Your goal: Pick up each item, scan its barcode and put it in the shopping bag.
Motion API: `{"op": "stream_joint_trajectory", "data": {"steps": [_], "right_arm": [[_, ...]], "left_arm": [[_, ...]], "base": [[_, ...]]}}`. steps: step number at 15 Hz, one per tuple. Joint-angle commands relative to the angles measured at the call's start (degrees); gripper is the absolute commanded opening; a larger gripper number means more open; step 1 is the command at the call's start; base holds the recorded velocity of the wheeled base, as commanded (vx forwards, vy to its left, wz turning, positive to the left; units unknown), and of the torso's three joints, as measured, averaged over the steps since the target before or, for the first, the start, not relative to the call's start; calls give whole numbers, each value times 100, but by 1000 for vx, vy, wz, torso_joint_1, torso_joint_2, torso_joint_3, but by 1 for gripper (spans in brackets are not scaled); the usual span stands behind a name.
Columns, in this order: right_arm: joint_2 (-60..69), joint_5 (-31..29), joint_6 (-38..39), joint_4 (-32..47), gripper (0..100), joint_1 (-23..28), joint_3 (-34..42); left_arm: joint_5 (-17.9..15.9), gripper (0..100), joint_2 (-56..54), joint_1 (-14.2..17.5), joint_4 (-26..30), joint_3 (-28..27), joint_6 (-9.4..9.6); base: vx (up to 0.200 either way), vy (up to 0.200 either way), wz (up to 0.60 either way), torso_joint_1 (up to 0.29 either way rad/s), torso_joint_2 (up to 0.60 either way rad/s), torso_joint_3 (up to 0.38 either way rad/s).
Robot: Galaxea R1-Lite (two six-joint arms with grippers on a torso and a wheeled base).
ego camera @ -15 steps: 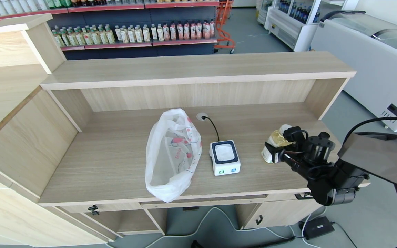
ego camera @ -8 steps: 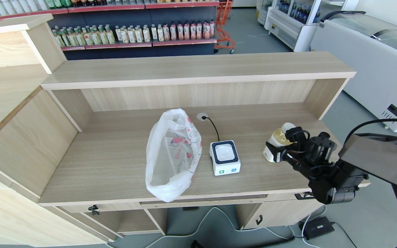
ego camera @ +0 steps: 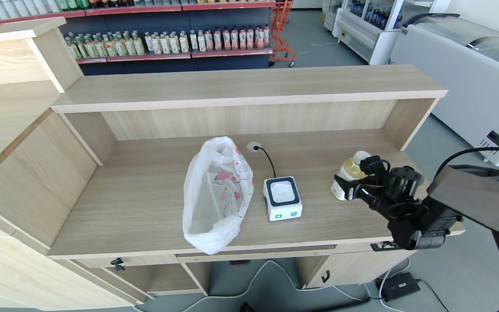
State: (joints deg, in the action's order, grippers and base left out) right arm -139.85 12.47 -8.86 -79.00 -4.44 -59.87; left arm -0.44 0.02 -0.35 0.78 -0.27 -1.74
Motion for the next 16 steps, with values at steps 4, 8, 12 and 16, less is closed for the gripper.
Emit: {"op": "stream_joint_trajectory", "data": {"steps": [4,8,12,16], "right_arm": [[2383,1521,1220,1756,0,206,291],[3799,3429,2231,2723,0,611,713],[5671,5749,4191,2855,0,646,1416],[6321,6347,4789,2855,0,558,1496]], "left_arm": [[0,100,-2,0,1,0,-1],[0,100,-2,0,1,0,-1],[0,100,-2,0,1,0,-1],[0,100,-2,0,1,0,-1]], "base": [[0,0,0,0,0,0],[0,0,0,0,0,0],[0,0,0,0,0,0],[0,0,0,0,0,0]]}}
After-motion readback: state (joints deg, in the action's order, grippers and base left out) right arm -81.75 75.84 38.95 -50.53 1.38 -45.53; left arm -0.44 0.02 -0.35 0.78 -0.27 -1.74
